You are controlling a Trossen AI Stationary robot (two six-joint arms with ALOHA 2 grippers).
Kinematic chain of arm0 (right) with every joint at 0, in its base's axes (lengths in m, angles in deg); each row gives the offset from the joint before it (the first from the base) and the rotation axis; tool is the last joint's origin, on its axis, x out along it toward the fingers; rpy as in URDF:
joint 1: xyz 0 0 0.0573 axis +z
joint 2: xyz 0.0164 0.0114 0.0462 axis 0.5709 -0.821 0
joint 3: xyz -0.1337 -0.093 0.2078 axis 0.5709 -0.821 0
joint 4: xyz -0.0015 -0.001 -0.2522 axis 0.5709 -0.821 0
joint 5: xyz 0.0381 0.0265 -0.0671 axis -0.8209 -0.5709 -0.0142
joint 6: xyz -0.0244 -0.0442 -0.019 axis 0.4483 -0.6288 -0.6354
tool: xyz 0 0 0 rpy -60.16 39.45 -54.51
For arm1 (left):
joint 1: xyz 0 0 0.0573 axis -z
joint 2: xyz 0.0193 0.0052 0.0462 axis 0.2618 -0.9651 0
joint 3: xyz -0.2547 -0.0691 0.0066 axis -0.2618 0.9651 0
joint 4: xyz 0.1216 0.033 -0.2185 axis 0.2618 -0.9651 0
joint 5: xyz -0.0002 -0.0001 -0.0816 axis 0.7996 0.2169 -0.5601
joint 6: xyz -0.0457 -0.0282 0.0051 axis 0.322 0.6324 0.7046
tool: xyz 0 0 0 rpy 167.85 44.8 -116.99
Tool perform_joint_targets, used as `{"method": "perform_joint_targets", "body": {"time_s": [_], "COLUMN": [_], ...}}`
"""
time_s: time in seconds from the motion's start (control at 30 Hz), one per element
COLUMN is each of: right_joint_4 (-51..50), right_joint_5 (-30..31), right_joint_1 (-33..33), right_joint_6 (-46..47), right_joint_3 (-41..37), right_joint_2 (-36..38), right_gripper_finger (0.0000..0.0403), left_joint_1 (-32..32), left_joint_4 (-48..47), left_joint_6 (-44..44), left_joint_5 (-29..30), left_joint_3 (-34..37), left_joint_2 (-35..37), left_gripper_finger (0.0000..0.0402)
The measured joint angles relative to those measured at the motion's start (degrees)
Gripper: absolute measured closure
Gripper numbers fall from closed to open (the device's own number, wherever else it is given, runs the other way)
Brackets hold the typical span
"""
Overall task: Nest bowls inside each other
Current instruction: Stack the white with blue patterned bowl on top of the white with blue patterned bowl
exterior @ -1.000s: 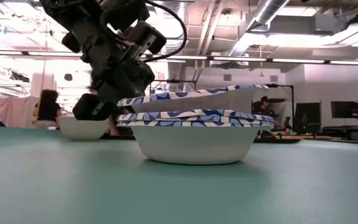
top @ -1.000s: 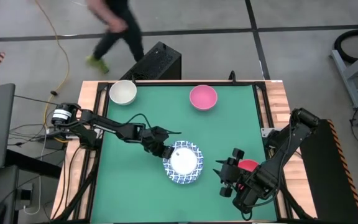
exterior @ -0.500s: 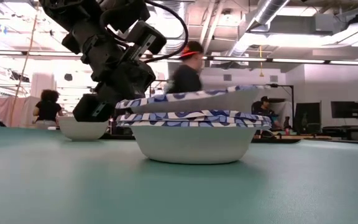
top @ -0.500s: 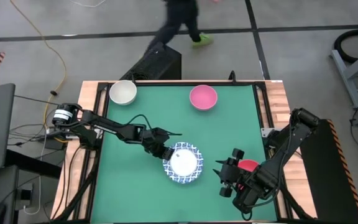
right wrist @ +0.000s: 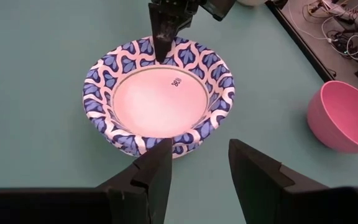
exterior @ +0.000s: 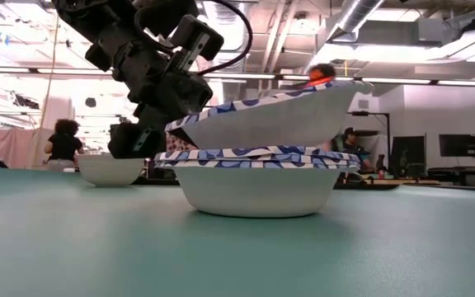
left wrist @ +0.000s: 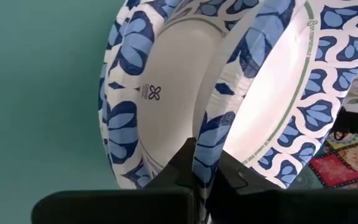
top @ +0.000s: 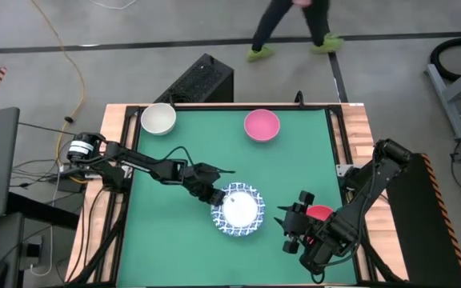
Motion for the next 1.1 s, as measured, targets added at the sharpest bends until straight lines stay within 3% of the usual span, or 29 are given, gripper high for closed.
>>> {"method": "perform_joint_targets", "body": {"time_s": [0.5,0.9,1.1], "right_joint_4": [0.4,0.5,0.6], "right_joint_5": [-0.5,-1.0,-1.2], "right_joint_1": [0.0,0.0,0.0], "right_joint_6": [0.1,0.1,0.2], "right_joint_3": [0.0,0.0,0.0], "right_joint_2": [0.0,0.0,0.0], "right_gripper_finger": [0.0223,0.0223,0.0223], "left_joint_1": [0.0,0.0,-1.0], "left_joint_4": [1.6,1.6,1.4], "left_joint_6": [-2.4,-1.9,-4.2], "left_joint_5": [-0.7,-1.4,-5.6], "left_joint_3": [0.0,0.0,0.0], "left_joint_2": [0.0,0.1,0.1], "left_gripper_finger": [0.0397,0.0291,0.0274]}}
